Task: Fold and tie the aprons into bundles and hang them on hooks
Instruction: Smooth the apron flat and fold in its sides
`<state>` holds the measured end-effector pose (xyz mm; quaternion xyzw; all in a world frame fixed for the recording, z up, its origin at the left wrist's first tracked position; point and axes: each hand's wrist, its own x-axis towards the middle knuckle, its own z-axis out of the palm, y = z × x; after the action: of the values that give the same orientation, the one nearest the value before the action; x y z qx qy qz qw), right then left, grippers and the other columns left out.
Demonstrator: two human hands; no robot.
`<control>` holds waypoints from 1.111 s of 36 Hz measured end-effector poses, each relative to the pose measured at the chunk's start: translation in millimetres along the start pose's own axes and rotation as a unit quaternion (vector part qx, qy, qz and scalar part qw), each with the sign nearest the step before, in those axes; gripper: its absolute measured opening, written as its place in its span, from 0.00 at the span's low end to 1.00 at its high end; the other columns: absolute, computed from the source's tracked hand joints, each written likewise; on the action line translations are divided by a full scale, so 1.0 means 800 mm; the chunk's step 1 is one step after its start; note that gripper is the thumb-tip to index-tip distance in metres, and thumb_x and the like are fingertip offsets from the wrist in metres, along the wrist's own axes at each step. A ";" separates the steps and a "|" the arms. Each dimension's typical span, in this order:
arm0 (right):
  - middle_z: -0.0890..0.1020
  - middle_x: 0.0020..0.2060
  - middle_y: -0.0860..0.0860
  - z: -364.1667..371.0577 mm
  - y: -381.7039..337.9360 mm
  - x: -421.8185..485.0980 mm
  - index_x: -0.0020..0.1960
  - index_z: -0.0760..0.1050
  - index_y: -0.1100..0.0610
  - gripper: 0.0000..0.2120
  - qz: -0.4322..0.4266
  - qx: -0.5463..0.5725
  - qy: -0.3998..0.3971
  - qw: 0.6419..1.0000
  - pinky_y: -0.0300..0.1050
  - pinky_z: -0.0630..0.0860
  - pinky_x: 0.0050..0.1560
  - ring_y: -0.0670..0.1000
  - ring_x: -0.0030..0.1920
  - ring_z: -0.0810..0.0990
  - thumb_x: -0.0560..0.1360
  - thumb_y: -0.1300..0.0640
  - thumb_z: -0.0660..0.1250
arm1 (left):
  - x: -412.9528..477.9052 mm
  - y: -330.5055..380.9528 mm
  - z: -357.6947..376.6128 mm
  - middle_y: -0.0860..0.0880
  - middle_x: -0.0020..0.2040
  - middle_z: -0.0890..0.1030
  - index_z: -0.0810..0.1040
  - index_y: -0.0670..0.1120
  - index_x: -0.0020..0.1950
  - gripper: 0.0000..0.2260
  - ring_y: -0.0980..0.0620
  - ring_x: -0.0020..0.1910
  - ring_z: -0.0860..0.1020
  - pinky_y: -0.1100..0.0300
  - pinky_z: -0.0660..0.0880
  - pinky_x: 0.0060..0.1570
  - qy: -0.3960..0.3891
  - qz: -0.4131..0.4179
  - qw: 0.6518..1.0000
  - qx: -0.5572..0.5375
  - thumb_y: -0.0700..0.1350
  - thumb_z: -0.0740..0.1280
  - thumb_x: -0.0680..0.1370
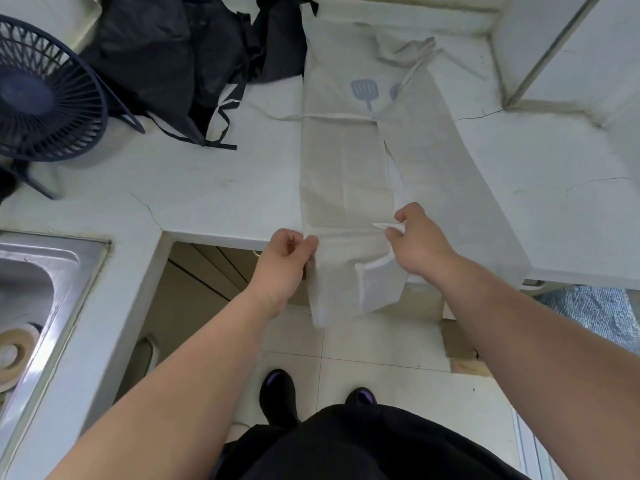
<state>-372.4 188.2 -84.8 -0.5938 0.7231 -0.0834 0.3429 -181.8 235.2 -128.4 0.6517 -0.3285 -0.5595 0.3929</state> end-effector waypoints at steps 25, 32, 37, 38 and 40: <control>0.75 0.58 0.58 -0.025 0.065 -0.018 0.63 0.69 0.59 0.21 -0.022 -0.118 0.048 0.992 0.52 0.73 0.56 0.61 0.58 0.74 0.75 0.49 0.65 | -0.025 0.020 0.040 0.45 0.73 0.62 0.63 0.50 0.74 0.28 0.42 0.71 0.60 0.48 0.62 0.66 0.121 0.165 0.852 0.482 0.48 0.67 0.76; 0.78 0.53 0.59 -0.030 0.100 -0.018 0.55 0.69 0.61 0.14 -0.007 -0.182 0.011 0.983 0.47 0.71 0.47 0.61 0.54 0.76 0.76 0.52 0.64 | -0.021 0.023 0.074 0.48 0.76 0.58 0.63 0.56 0.74 0.21 0.48 0.76 0.54 0.51 0.55 0.72 -0.081 0.179 0.770 0.607 0.50 0.59 0.80; 0.74 0.41 0.53 -0.032 0.104 -0.022 0.47 0.63 0.56 0.22 -0.015 -0.220 0.040 0.975 0.46 0.70 0.40 0.58 0.46 0.76 0.72 0.39 0.65 | -0.018 0.029 0.073 0.49 0.76 0.58 0.64 0.57 0.74 0.22 0.50 0.75 0.57 0.54 0.58 0.72 -0.087 0.161 0.777 0.602 0.50 0.61 0.80; 0.72 0.40 0.52 -0.031 0.103 -0.022 0.46 0.63 0.55 0.24 -0.011 -0.225 0.046 0.973 0.46 0.70 0.39 0.58 0.44 0.74 0.71 0.36 0.65 | -0.019 0.030 0.074 0.49 0.77 0.57 0.63 0.57 0.74 0.22 0.49 0.75 0.56 0.54 0.58 0.72 -0.089 0.161 0.774 0.606 0.50 0.60 0.80; 0.71 0.39 0.52 -0.030 0.100 -0.022 0.46 0.63 0.55 0.24 -0.009 -0.240 0.052 0.969 0.45 0.69 0.39 0.56 0.42 0.72 0.71 0.35 0.64 | -0.020 0.031 0.074 0.48 0.77 0.56 0.62 0.57 0.75 0.23 0.49 0.75 0.56 0.55 0.58 0.72 -0.093 0.160 0.771 0.609 0.50 0.60 0.80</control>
<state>-449.6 219.7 -102.4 -0.6600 0.7335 0.0589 0.1514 -242.6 229.1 -103.1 0.6370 -0.7351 -0.2292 -0.0353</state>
